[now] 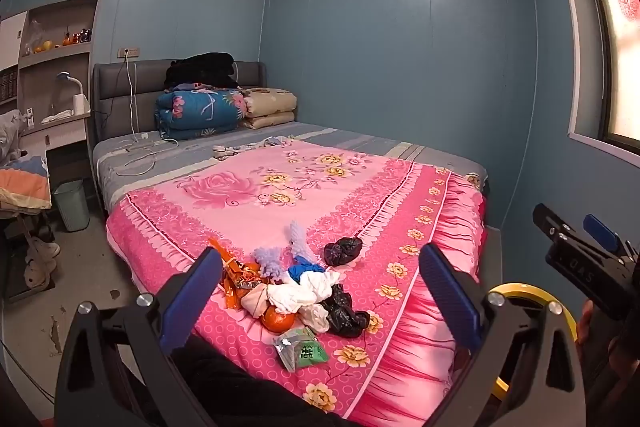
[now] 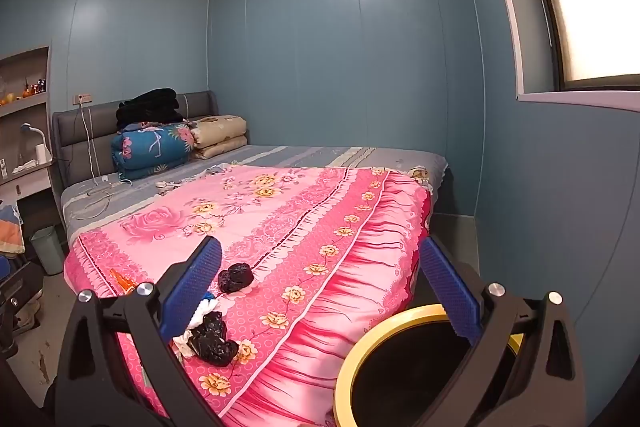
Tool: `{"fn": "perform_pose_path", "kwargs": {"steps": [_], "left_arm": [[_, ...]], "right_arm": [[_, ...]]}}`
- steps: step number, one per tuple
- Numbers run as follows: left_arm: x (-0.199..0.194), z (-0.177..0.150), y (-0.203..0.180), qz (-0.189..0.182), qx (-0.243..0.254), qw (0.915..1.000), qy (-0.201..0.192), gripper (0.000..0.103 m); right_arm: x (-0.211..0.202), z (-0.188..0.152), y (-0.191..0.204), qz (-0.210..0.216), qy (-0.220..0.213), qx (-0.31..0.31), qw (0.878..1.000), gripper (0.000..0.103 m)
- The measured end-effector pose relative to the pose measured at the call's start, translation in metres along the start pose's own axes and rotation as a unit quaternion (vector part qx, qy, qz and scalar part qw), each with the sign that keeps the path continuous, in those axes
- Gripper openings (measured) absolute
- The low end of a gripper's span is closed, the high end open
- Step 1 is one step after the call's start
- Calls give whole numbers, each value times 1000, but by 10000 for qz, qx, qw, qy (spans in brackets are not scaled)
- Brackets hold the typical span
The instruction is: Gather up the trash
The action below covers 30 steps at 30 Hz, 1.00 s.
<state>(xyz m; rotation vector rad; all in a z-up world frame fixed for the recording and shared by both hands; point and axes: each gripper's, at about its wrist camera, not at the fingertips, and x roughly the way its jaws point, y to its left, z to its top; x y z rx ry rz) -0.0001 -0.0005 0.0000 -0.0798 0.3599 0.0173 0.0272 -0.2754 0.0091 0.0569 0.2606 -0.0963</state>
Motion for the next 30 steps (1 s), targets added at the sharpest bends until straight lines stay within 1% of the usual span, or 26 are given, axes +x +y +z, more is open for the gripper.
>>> {"fn": "perform_pose_path", "kwargs": {"steps": [8,10,13,14,17,21,22,30], "left_arm": [[1,1,1,28,-54,10000,67,95],[1,-7,-6,-9,-36,10000,47,95],[-1,-10,-10,-6,-38,10000,43,95],[2,-7,-5,-9,-49,10000,74,95],[7,-9,-5,-13,-54,9999,99,95],[6,-10,-4,-43,-56,9999,134,95],[6,-10,-4,-52,-57,9999,134,95],[6,-7,-2,-79,-65,9998,163,95]], "right_arm": [[1,-1,-2,-23,24,34,10000,95],[1,-1,-3,-17,33,60,10000,95],[1,-2,-3,-26,32,60,10000,95],[1,-2,-3,-30,34,57,10000,95],[2,-1,-4,-20,52,68,10000,95],[2,1,-5,-22,60,73,10000,95],[3,-5,-6,-27,61,75,9999,95],[5,-11,-4,-64,126,96,9999,95]]}}
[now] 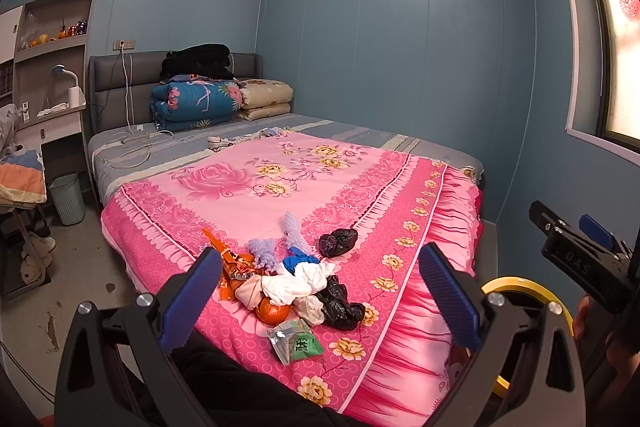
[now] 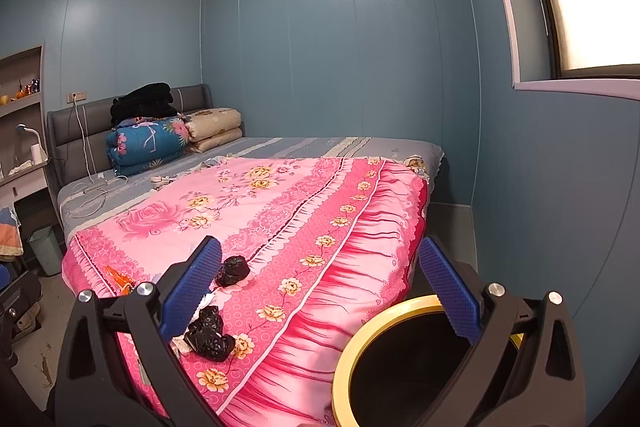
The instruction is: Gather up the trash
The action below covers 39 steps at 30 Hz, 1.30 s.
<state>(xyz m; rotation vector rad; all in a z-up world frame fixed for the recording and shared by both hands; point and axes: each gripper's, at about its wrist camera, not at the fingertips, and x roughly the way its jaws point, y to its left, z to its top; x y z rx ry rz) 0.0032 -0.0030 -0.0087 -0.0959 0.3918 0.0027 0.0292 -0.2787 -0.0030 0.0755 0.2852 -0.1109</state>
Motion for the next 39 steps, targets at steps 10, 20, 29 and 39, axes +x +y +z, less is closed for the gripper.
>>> {"fn": "perform_pose_path", "kwargs": {"steps": [10,20,29,39], "left_arm": [[0,-1,0,-7,5,10000,11,95],[1,-1,0,-4,10,10000,9,95],[1,-1,0,-8,11,10000,19,95],[0,0,1,-26,16,10000,39,95]], "right_arm": [[2,3,0,-13,54,15,10000,95],[2,3,0,-13,55,17,10000,95],[2,3,0,-11,75,23,10000,95],[3,3,-1,-8,84,26,10000,95]]}}
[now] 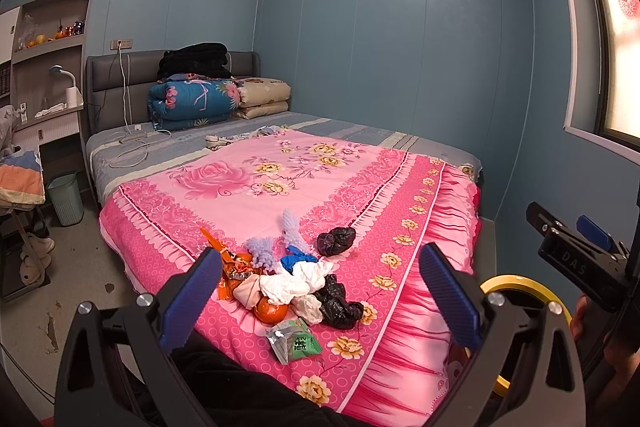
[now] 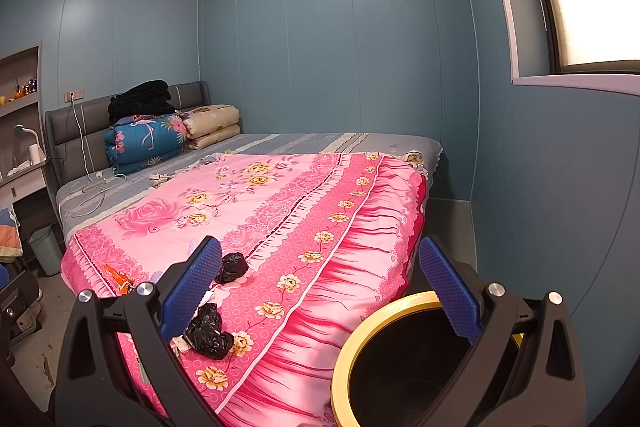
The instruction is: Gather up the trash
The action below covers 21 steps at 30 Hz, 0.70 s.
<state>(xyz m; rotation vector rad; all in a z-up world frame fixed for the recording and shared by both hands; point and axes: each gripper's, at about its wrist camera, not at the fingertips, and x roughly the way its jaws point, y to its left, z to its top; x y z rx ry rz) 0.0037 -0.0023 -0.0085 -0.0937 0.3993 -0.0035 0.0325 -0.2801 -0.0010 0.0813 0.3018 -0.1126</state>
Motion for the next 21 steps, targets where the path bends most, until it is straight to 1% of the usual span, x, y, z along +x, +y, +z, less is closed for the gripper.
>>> {"fn": "perform_pose_path", "kwargs": {"steps": [21], "left_arm": [[0,0,-1,-5,10,10000,24,95]], "right_arm": [[1,-3,-2,-31,41,27,10000,95]]}}
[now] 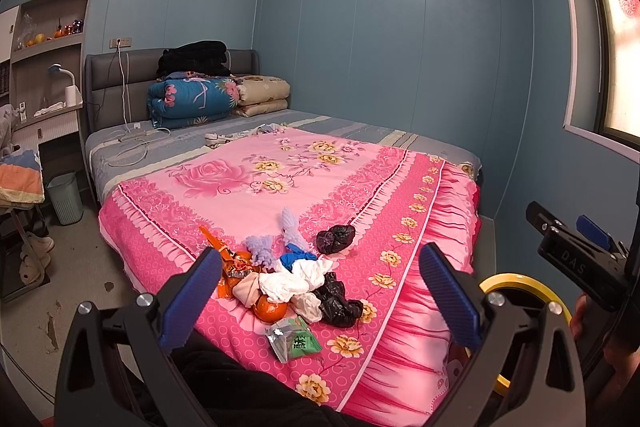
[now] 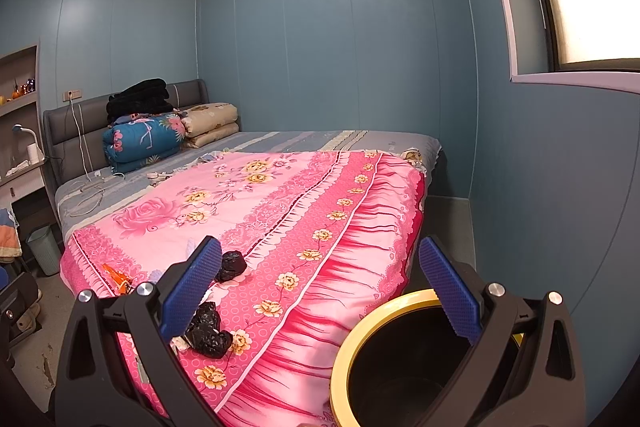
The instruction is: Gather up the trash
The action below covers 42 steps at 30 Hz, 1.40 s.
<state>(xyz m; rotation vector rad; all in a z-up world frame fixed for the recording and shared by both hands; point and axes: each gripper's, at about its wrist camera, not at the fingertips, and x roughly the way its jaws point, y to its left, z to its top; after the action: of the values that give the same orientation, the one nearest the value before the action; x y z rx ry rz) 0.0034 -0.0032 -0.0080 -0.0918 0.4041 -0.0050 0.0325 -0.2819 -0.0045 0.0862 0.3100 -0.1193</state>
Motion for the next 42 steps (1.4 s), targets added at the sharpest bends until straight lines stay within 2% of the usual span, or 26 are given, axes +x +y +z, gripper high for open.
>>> {"fn": "perform_pose_path", "kwargs": {"steps": [14,19,23,27,31,33,37,42], "left_arm": [[0,-1,0,8,-17,10000,25,95],[7,-3,10,7,-175,9997,140,95],[19,0,29,-143,-426,9985,306,95],[33,1,45,-74,-468,9981,385,95],[59,0,61,147,-173,9976,661,95],[71,0,71,193,-156,9970,740,95],[101,-7,97,535,-100,9931,1036,95],[143,-18,132,536,-235,9864,1537,95]], "right_arm": [[3,0,-1,-45,44,24,10000,95],[10,-1,-2,-86,86,89,9999,95],[17,-2,-2,-71,63,79,9999,95],[26,-4,1,92,62,-16,9999,95],[42,-5,6,466,188,2,9987,95],[55,-6,11,692,374,19,9969,95],[78,-15,26,899,697,-68,9935,95],[107,-37,64,1126,1055,-513,9867,95]]}}
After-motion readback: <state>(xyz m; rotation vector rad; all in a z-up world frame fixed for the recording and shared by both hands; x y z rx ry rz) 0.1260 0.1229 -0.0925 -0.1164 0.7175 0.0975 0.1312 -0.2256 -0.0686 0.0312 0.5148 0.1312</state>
